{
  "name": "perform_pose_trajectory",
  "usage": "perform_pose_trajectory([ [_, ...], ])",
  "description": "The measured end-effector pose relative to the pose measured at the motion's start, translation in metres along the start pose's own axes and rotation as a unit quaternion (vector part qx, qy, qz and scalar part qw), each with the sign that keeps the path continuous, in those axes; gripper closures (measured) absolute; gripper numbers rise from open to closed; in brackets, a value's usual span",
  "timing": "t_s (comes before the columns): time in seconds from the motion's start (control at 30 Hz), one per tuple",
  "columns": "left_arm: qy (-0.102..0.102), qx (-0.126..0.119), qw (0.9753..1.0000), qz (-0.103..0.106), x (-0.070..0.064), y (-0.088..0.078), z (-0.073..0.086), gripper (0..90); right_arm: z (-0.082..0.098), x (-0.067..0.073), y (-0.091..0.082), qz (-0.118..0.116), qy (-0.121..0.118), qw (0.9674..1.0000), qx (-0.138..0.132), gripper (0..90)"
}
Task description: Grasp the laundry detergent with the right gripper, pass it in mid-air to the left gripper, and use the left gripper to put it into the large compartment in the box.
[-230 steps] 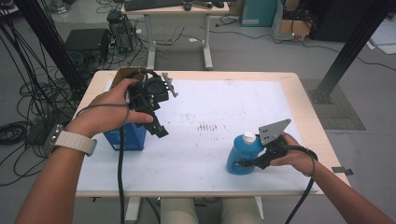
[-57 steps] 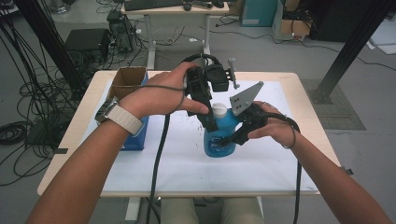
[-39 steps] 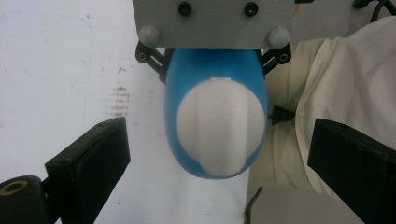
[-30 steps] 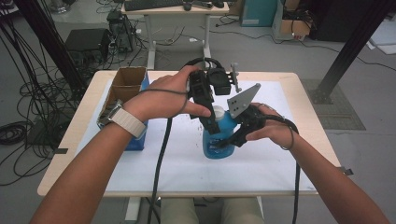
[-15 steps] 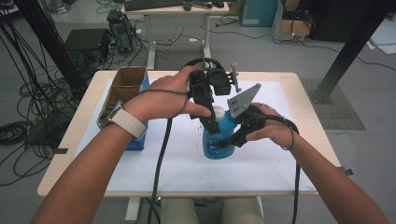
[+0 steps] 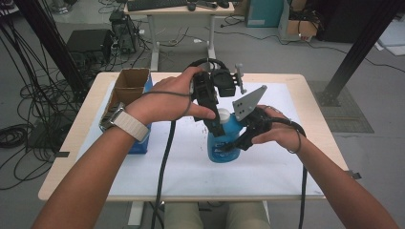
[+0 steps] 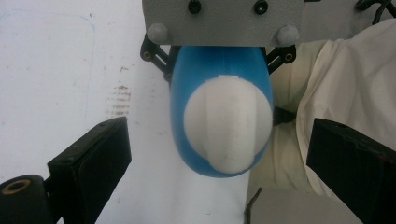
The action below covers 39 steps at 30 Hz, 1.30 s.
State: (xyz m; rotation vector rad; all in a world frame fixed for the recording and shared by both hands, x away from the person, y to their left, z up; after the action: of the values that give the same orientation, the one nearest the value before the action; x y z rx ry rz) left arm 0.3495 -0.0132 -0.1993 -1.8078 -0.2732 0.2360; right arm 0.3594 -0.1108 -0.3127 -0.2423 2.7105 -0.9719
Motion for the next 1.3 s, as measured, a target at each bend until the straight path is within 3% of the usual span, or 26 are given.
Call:
perform_pose_trajectory([
  [1.3,0.001,0.003,1.0,-0.005,-0.0034,-0.0019,0.003,7.1,-0.0039,0.0017,-0.0028,0.0,0.002,1.0,0.002,42.9],
])
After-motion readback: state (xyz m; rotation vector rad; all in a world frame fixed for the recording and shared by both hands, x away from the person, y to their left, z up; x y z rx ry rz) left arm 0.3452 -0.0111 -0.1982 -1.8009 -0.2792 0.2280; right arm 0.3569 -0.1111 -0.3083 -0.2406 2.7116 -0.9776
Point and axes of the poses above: each handheld gripper's, and its own axes: y roughly forward along the jaws, z roughly out of its underside, x roughly to its left, the point moved 5 cm from there along y, roughly forward along the jaws, and after that the axes turned 14 degrees about -y, right-handed, at the moved point
